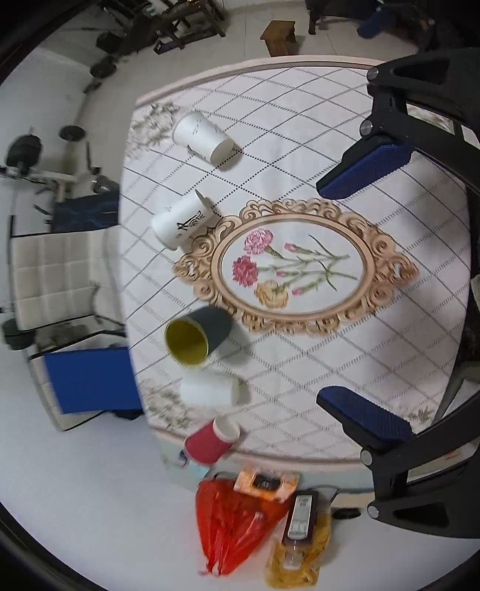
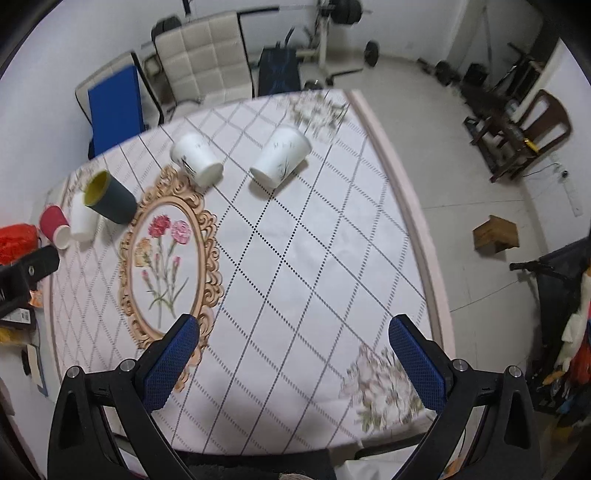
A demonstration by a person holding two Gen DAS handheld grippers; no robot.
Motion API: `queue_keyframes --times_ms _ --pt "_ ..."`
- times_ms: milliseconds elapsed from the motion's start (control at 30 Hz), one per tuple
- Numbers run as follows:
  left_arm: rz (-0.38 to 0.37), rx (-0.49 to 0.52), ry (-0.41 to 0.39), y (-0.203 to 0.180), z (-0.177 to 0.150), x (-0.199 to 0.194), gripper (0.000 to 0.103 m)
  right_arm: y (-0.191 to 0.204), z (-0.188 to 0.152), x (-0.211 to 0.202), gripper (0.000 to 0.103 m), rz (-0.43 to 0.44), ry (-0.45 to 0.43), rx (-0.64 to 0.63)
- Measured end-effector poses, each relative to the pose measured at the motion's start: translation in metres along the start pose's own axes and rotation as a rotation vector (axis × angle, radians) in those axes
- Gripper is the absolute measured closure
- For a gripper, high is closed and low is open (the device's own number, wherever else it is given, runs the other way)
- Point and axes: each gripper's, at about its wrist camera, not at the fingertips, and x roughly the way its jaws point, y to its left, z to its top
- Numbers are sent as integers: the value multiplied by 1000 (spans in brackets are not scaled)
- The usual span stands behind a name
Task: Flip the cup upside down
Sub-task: 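Reach the left gripper to the lying white bird-printed cup and grasp it, then lift the cup with the left gripper, stand it upright on the flower frame, release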
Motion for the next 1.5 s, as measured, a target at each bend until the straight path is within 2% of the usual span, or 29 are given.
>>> queue_keyframes --times_ms 300,433,533,633,767,867,1200,1267,1333,1400,1500 --pt "-22 -27 206 -32 77 100 0 -5 64 104 0 1 146 -37" --pt "-86 -84 298 -36 109 140 0 -4 84 139 0 -8 186 -54" --pt "-162 -161 362 -32 130 164 0 -5 96 165 0 -20 221 -54" --pt "-228 -217 395 -30 148 179 0 -6 106 188 0 -19 258 -39" --pt "-262 -252 394 -31 169 193 0 -6 118 209 0 -24 292 -26" --pt "-240 -224 382 -39 183 204 0 -5 125 217 0 -30 304 -24" --pt "-110 22 323 -81 201 233 0 0 143 233 0 -20 333 1" --pt "-97 40 317 -84 204 237 7 1 143 235 0 -19 333 4" --pt "-94 72 310 -90 206 242 25 1 143 235 0 -17 336 7" --pt "-87 96 299 -97 206 247 32 -2 143 235 0 -14 336 6" --pt "-70 128 268 -104 204 248 33 -2 143 231 0 -17 331 0"
